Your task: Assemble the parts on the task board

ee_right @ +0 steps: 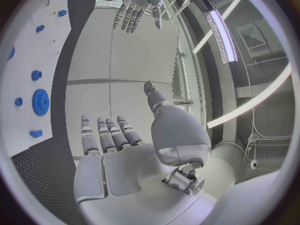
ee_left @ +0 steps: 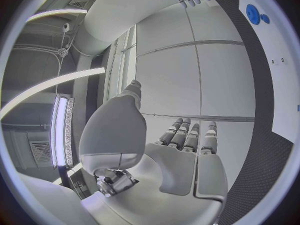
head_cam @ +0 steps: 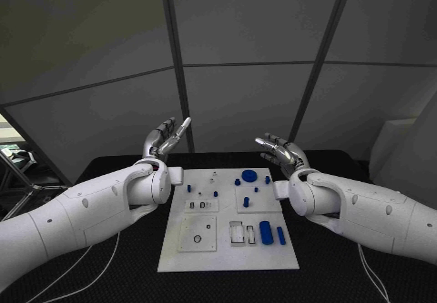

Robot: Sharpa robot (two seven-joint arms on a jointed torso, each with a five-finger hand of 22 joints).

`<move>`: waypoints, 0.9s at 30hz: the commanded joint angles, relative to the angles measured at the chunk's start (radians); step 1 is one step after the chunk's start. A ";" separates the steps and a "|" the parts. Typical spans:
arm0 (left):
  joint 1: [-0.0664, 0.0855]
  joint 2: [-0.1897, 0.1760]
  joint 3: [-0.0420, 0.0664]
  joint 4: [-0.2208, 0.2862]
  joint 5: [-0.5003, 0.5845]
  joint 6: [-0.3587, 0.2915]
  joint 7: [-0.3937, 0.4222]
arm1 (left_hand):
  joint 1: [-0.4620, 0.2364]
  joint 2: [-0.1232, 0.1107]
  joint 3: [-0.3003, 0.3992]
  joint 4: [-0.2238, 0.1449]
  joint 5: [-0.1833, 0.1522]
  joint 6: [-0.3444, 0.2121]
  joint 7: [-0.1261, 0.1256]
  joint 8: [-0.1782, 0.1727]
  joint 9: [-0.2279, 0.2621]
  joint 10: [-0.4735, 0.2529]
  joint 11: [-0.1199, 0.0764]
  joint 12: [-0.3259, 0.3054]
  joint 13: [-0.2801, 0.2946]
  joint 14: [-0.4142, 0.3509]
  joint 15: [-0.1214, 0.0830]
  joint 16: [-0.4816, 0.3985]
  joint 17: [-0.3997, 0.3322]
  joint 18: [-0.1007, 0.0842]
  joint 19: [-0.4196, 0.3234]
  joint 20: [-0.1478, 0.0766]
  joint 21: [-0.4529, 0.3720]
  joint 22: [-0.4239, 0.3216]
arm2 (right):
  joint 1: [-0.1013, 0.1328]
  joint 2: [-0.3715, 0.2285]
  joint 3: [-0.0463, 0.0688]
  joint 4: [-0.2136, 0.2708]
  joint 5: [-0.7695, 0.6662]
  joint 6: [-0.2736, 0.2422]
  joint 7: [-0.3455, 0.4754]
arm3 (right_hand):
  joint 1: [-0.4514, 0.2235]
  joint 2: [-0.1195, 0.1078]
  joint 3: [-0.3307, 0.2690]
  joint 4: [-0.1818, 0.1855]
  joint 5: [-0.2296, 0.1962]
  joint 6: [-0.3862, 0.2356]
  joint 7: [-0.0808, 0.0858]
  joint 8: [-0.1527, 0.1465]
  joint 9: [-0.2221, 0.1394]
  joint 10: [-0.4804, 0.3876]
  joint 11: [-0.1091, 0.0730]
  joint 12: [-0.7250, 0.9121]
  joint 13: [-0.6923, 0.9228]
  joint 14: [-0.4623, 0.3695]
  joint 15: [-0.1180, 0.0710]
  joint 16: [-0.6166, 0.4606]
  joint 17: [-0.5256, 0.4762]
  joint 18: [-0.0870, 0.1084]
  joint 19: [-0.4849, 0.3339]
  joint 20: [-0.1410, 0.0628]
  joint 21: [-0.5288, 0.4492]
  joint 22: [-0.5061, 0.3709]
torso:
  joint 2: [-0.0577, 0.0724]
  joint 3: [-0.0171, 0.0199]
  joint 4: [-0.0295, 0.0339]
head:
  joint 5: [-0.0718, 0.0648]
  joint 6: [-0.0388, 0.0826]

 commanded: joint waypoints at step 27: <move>0.007 -0.140 0.008 0.115 -0.029 0.221 -0.047 | 0.161 0.184 0.057 -0.146 -0.021 0.587 0.098 0.222 0.036 0.712 0.081 0.200 0.028 0.945 0.047 0.159 0.077 -0.009 0.746 0.002 0.324 0.111 | 0.075 0.013 0.019 -0.145 -1.034 0.213 -0.229 | 0.335 -0.092 0.167 -0.017 0.030 0.754 0.015 0.078 0.036 0.880 -0.037 0.037 0.032 0.996 -0.086 0.151 0.064 0.017 0.701 -0.128 0.559 0.262 | 0.052 -0.0017 0.0114 | -0.001 -0.004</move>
